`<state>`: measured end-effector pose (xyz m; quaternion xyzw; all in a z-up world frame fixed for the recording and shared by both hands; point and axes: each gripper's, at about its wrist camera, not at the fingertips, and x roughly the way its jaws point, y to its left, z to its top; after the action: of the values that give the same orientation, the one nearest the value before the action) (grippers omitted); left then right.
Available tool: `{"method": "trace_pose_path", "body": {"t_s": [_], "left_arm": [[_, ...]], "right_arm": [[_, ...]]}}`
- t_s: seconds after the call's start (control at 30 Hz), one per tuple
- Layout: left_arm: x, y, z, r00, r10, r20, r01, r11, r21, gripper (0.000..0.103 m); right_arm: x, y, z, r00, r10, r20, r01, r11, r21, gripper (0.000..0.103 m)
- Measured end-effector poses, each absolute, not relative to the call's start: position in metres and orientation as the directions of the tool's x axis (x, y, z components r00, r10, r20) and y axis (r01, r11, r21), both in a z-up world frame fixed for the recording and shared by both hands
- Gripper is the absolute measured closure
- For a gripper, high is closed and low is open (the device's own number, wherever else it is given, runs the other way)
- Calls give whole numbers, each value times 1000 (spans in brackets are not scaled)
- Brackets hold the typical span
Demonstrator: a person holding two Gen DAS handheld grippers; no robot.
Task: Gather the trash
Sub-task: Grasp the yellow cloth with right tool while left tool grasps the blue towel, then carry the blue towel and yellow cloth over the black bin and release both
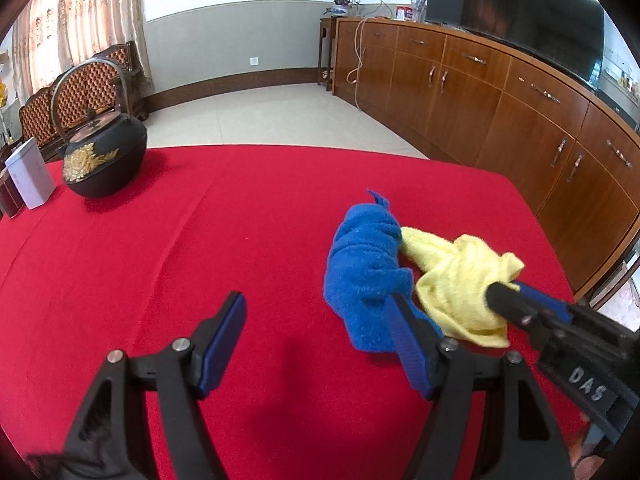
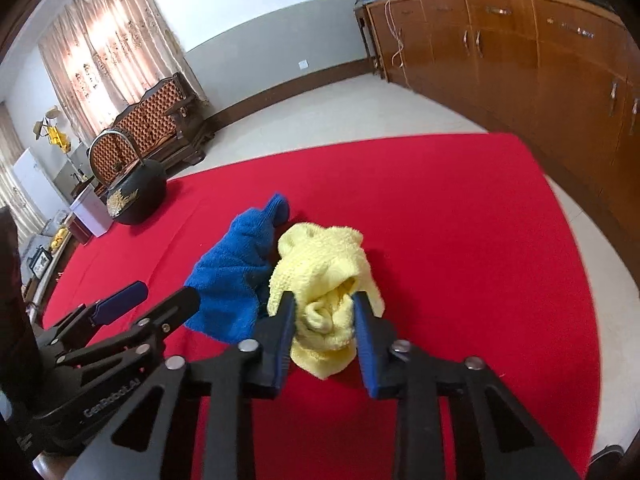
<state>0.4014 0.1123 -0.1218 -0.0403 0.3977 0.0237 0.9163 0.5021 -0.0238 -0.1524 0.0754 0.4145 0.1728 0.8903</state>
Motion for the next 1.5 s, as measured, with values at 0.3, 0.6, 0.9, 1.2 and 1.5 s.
{"method": "trace_pose_path", "body": {"t_s": [0.3, 0.6, 0.9, 1.2, 1.5], "left_arm": [[418, 102, -137, 652, -10, -758, -69, 995, -72, 30], [431, 100, -140, 658, -35, -752, -49, 995, -89, 30], [430, 98, -145, 653, -110, -749, -10, 988, -154, 74], [404, 92, -133, 676, -92, -731, 8, 993, -117, 82], [347, 77, -121, 681, -109, -725, 45, 993, -107, 82]], "right_arm": [[504, -53, -148, 638, 319, -701, -184, 947, 263, 64], [525, -37, -160, 610, 317, -726, -187, 948, 256, 29], [528, -36, -168, 605, 351, -715, -217, 936, 277, 61], [505, -52, -153, 631, 344, -696, -204, 938, 279, 61], [442, -79, -147, 621, 338, -707, -186, 940, 286, 61]]}}
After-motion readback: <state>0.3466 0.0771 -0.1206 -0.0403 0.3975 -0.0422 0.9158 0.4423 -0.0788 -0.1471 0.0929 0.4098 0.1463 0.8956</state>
